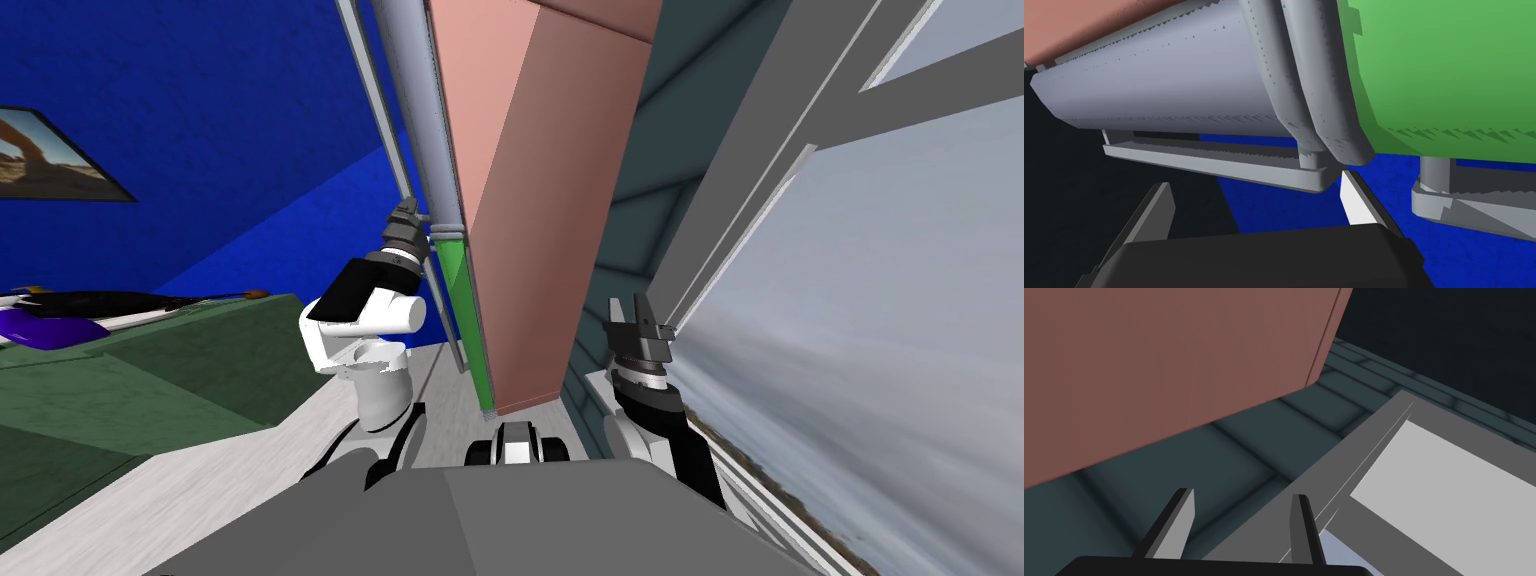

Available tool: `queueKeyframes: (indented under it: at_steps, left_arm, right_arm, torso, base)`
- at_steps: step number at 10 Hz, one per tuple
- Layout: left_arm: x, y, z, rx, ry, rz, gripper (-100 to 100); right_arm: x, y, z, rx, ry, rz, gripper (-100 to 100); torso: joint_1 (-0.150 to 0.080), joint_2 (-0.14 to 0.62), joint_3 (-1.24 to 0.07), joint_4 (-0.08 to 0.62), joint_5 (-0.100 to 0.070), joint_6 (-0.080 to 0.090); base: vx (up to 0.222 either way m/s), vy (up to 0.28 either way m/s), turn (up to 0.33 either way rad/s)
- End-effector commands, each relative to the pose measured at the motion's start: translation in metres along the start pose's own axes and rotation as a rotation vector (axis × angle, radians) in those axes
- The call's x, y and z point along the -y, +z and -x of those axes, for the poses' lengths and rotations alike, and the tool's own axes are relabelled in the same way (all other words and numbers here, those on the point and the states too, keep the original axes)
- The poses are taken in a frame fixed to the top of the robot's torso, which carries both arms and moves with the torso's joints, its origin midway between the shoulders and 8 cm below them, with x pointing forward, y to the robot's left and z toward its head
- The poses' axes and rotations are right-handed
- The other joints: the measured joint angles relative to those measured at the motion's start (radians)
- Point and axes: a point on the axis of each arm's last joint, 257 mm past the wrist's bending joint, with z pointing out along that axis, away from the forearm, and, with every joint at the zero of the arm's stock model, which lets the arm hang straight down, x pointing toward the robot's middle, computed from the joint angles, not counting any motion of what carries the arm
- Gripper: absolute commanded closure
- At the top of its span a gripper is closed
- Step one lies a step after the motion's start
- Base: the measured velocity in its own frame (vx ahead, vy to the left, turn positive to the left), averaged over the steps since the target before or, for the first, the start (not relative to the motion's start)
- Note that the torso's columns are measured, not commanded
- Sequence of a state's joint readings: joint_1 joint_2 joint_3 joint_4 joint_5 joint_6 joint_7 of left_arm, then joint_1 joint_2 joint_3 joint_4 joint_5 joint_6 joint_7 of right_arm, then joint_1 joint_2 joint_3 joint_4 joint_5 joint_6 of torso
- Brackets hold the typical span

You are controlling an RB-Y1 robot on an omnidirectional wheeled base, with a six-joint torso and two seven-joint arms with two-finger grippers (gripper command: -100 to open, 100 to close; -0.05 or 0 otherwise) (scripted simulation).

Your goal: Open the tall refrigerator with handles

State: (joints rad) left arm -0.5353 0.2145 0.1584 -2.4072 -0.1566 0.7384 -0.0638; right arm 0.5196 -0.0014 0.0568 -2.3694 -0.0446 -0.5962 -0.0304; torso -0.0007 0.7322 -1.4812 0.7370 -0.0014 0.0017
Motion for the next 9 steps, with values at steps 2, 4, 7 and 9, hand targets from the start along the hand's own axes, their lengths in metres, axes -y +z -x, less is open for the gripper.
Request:
queueKeyframes:
  at_steps: [2,4,7,9]
  left_arm:
    - [0.011,0.007,0.023,0.067,0.005,0.033,-100]
    - [0.012,0.008,0.033,0.097,-0.008,0.057,-100]
    - [0.007,0.007,0.038,0.125,-0.052,0.097,-100]
    - [0.001,0.005,0.035,0.131,-0.099,0.125,-100]
  right_arm:
    - [0.000,0.000,0.000,0.000,0.000,0.000,0]
    - [0.000,0.000,0.000,0.000,0.000,0.000,0]
    - [0.000,0.000,0.000,0.000,0.000,0.000,0]
    - [0.000,0.000,0.000,0.000,0.000,0.000,0]
  torso:
    - [-0.002,-0.004,-0.003,-0.001,-0.001,0.002]
    - [-0.002,-0.005,-0.003,-0.003,0.000,0.002]
    - [0.000,0.004,0.004,0.000,0.001,-0.001]
    - [0.000,0.001,0.000,-0.001,0.000,0.001]
  base:
    - [0.103,-0.026,0.079]
    - [0.091,-0.007,0.055]
    - [0.073,-0.008,0.049]
    - [0.042,-0.008,0.032]
